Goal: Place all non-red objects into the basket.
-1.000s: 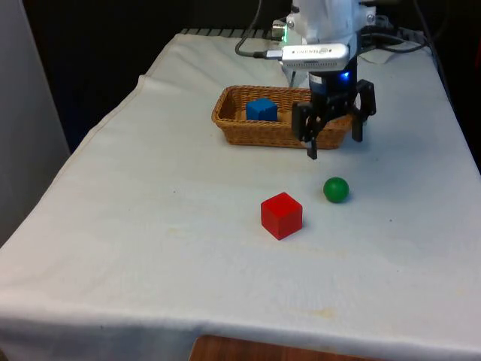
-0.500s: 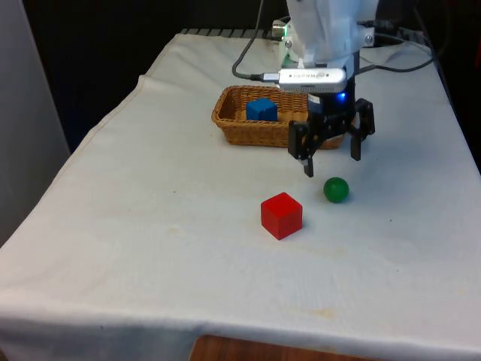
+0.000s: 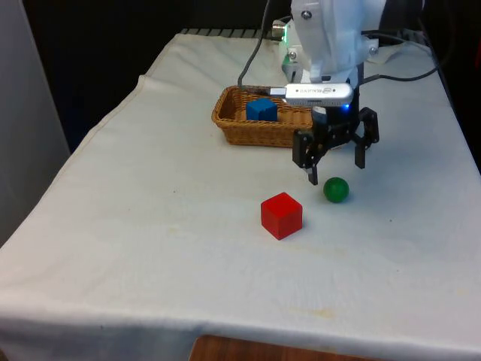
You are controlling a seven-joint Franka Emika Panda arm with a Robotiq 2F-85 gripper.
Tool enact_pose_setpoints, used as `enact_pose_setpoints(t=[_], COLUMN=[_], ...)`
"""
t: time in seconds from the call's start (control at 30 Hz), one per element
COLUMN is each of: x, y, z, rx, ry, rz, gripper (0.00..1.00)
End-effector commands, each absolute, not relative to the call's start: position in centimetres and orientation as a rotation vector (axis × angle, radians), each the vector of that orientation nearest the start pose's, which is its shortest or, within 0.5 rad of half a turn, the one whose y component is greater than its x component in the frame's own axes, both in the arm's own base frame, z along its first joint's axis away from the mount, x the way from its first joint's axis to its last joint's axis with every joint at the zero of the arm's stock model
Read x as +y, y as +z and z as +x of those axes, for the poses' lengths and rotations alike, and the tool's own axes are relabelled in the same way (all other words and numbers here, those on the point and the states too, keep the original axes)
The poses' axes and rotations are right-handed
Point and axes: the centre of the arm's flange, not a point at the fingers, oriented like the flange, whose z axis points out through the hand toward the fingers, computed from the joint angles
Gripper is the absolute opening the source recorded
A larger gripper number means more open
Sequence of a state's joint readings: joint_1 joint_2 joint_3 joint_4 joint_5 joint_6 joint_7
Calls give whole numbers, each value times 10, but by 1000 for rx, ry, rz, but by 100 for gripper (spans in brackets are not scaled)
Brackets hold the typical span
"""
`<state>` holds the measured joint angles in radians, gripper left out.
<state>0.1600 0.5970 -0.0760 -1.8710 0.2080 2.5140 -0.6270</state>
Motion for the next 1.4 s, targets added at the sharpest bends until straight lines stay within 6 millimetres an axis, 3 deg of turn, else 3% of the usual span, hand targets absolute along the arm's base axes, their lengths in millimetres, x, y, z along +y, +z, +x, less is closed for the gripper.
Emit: enact_pose_setpoints(t=[0.0,0.57,1.37], x=[58,70,62], y=[195,178,165], z=[641,653,652], rx=[-839,-793,-784], ry=[-116,-109,-83], rz=[-2955,-2970,-2968], gripper=[100,100,100])
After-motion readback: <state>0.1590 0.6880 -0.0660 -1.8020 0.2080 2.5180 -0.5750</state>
